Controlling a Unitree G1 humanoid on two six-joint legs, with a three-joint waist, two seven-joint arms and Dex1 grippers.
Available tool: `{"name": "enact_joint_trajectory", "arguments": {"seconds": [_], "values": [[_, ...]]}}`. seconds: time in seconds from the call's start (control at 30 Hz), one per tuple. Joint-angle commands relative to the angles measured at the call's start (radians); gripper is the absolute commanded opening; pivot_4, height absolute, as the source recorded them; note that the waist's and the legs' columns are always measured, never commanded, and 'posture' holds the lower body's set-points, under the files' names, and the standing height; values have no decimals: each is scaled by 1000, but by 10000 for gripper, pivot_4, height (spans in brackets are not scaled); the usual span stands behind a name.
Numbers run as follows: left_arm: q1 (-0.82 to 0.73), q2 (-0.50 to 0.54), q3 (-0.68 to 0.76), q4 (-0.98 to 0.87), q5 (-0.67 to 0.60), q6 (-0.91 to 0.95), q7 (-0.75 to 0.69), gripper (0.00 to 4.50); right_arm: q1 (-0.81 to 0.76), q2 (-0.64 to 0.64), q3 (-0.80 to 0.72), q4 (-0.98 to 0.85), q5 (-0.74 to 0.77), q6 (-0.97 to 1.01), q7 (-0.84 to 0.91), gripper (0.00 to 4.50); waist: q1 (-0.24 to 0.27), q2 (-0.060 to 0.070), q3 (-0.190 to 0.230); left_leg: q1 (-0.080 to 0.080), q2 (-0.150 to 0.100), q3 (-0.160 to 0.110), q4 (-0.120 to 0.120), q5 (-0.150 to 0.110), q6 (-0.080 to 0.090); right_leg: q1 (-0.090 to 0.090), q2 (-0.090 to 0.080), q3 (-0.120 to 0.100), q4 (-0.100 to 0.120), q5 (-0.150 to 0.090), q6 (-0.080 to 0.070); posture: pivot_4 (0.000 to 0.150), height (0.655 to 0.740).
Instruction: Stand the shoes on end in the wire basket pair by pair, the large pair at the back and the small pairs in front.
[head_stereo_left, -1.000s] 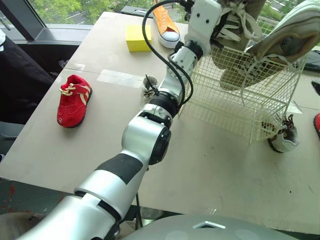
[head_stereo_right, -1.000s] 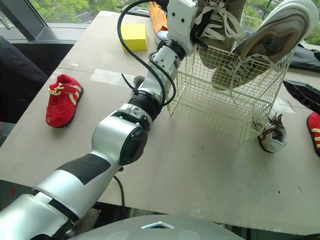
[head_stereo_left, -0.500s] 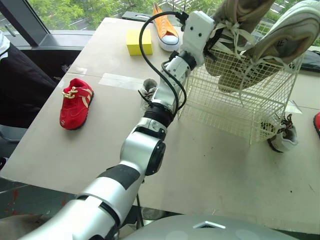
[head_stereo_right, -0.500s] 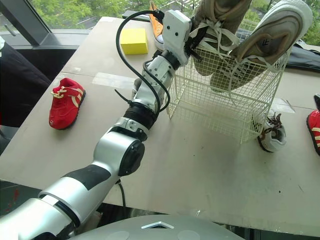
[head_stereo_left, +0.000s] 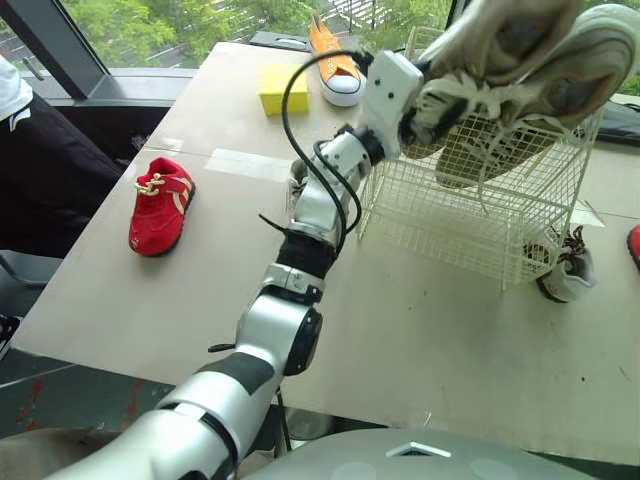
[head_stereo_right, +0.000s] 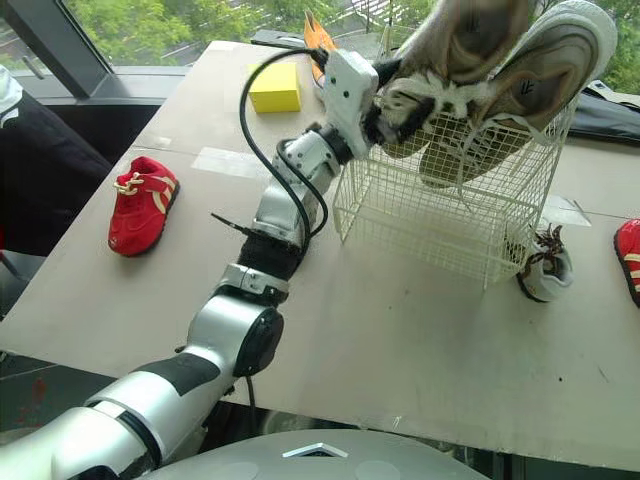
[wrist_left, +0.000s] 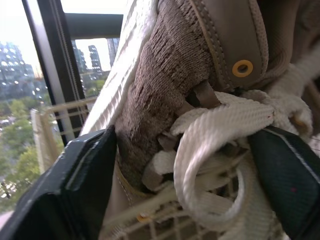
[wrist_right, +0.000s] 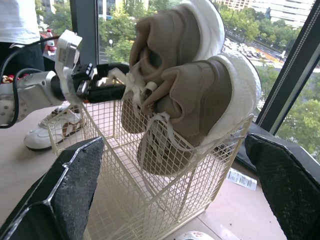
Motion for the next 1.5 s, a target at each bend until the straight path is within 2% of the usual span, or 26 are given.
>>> {"name": "enact_joint_trajectory", "arguments": {"seconds": [0.03,0.13,0.23,0.4,0.5,0.6,0.67,0.7,0.8,0.87,0.93,0.97,1.03,1.13,1.23,1.33,1.43,1.5], "values": [[88,48,-31,-133,-39,227,-45,44496,-26,-2,3,-3,-15,1,16,45000,-8,1,0,1,0,0,0,0,0,0,0,1,1,0,0,1500,7400],[132,86,-21,-270,-91,340,-51,44496,-49,4,33,-7,-29,-2,14,45000,-14,2,-1,9,1,1,-1,0,0,5,1,3,2,0,0,1500,7400],[184,128,9,-388,-141,407,-50,44496,-79,11,69,-19,-32,0,6,45000,-15,3,-1,9,1,1,-1,0,0,5,1,3,2,0,0,1500,7400],[233,192,65,-494,-223,362,-95,44496,-149,46,131,-85,17,6,-58,45000,-26,5,-1,9,2,1,-1,0,-1,5,2,5,2,0,-1,1500,7400],[219,281,85,-482,-254,330,-177,44496,-165,110,181,-160,14,-1,-143,45000,-30,4,0,8,2,1,-2,0,-1,3,2,5,2,0,-1,1500,7400],[217,386,88,-512,-349,355,-357,44496,-121,152,193,-233,-4,22,-207,45000,-31,4,0,6,2,2,-2,1,-2,1,1,5,2,0,-1,1500,7400],[216,447,82,-549,-415,424,-432,44496,-83,173,185,-260,-32,27,-246,45000,-27,4,0,2,2,2,-2,3,-6,-3,1,5,2,0,-1,1500,7400],[228,510,78,-588,-465,487,-497,44496,-53,196,177,-285,-59,37,-301,45000,-25,4,0,0,2,2,-2,3,-6,-4,1,4,1,0,-1,1500,7400],[252,636,75,-649,-524,577,-587,44496,47,254,160,-360,-166,36,-397,45000,-24,4,0,-2,1,2,-2,3,-6,-4,1,4,0,0,-1,1500,7400],[247,662,93,-648,-512,570,-564,44496,133,278,154,-396,-200,63,-418,45000,-17,4,0,-2,1,2,-2,3,-6,-5,1,4,0,-1,0,1500,7400],[223,660,111,-599,-440,491,-493,44496,194,303,155,-403,-227,83,-450,45000,-12,5,1,-2,1,2,-3,3,-7,-5,1,4,-1,-1,1,1500,7400],[205,669,117,-563,-393,483,-436,44496,205,315,171,-405,-279,71,-487,45000,-12,5,1,-2,1,2,-3,3,-7,-5,1,4,-1,-1,1,1500,7400],[190,679,127,-530,-390,478,-428,44496,197,347,178,-395,-243,116,-553,45000,-11,3,2,-2,1,2,-2,3,-6,-5,1,4,-1,-1,1,1500,7400],[213,703,123,-596,-471,569,-472,44496,217,367,239,-390,-322,105,-582,45000,-17,4,4,-1,1,2,-2,1,-3,-5,1,5,0,-2,2,1500,7400],[243,755,138,-721,-673,788,-535,44496,225,390,275,-381,-294,119,-561,45000,-23,4,5,-1,2,2,-3,3,-6,-6,1,5,0,-1,1,1500,7400],[258,775,156,-814,-813,901,-535,44496,255,401,316,-372,-315,90,-510,45000,-26,6,6,-3,2,2,-3,4,-8,-7,1,5,1,-2,1,1500,7400],[237,763,163,-844,-847,912,-491,44496,233,406,327,-312,-371,64,-538,45000,-27,5,7,-4,1,1,-4,4,-8,-7,2,5,0,-3,2,1500,7400],[194,749,152,-796,-762,817,-464,44496,235,403,315,-307,-365,71,-528,45000,-25,5,7,-4,0,2,-3,4,-8,-7,2,5,0,-3,3,1500,7400]]}}
